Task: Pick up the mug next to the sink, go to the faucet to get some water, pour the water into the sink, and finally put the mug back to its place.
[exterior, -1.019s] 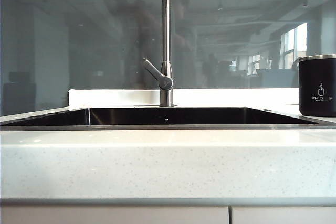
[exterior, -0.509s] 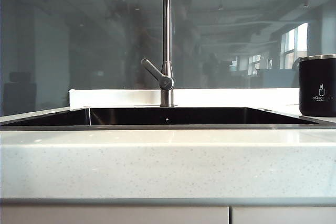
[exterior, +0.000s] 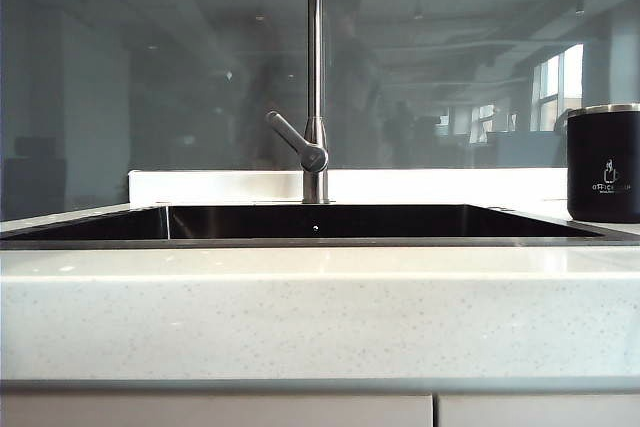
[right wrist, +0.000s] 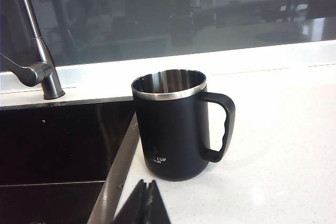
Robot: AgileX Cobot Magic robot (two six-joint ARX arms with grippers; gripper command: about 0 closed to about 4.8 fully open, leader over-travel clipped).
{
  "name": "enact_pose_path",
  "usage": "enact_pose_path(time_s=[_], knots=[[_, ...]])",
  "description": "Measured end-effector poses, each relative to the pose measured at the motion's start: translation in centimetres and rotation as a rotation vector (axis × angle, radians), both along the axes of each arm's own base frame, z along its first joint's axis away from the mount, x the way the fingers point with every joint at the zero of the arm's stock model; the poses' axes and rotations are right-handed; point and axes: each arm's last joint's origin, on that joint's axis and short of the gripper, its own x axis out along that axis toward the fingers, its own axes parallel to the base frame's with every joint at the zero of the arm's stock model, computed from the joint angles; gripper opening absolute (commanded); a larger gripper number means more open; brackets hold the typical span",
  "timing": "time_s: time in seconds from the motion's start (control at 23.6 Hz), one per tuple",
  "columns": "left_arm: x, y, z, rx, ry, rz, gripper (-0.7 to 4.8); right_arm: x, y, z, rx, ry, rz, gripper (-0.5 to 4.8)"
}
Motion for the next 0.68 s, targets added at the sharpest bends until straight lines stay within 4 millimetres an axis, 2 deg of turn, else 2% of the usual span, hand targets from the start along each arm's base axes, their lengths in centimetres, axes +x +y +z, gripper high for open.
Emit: enact_pose_path(time_s=[0.21, 0.42, 0.55, 0.68], knots=[[1.0, 0.0, -6.0, 0.001, -0.108, -0.001, -0.06, 0.0, 0.0, 0.0, 0.000, 0.000, 0.000, -0.05], [1.0, 0.0, -8.9, 0.003, -0.234, 0.002, -0.06, 0.0, 0.0, 0.0, 0.000, 0.000, 0.000, -0.05], [1.0, 0.2, -11.3, 0.005, -0.246, 0.015, -0.06, 0.0, 0.0, 0.0, 0.000, 0.000, 0.000, -0.05], [0.8, 0.2, -12.9, 0.005, -0.284, 0.013, -0.06, 0.0, 0.0, 0.0, 0.000, 0.001, 0.000, -0.05]])
